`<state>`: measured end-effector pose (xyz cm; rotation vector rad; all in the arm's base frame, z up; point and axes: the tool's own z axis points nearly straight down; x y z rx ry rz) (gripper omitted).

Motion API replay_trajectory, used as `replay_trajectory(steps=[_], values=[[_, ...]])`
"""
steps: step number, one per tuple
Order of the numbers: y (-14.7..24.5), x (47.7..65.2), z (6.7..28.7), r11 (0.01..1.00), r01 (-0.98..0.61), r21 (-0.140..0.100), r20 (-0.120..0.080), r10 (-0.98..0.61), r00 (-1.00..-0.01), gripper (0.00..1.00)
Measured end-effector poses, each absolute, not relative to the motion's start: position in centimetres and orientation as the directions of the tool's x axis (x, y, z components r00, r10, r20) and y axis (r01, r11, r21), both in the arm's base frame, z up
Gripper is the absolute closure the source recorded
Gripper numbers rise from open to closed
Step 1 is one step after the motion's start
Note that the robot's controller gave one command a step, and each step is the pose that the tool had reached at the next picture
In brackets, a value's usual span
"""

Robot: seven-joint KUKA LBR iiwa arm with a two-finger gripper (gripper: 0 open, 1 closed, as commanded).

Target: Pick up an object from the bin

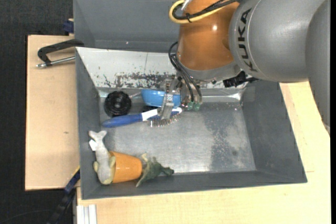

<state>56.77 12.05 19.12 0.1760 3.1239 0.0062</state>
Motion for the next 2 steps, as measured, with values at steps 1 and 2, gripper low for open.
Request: replay_trajectory(steps=[1,2], values=[[10.5,55.7,11.4,0.993,-0.116,0.006,-0.015,-0.116,-0.993,1.00],[9.9,57.9,26.2,0.994,-0.107,0.001,-0.016,-0.107,-0.994,1.00]])
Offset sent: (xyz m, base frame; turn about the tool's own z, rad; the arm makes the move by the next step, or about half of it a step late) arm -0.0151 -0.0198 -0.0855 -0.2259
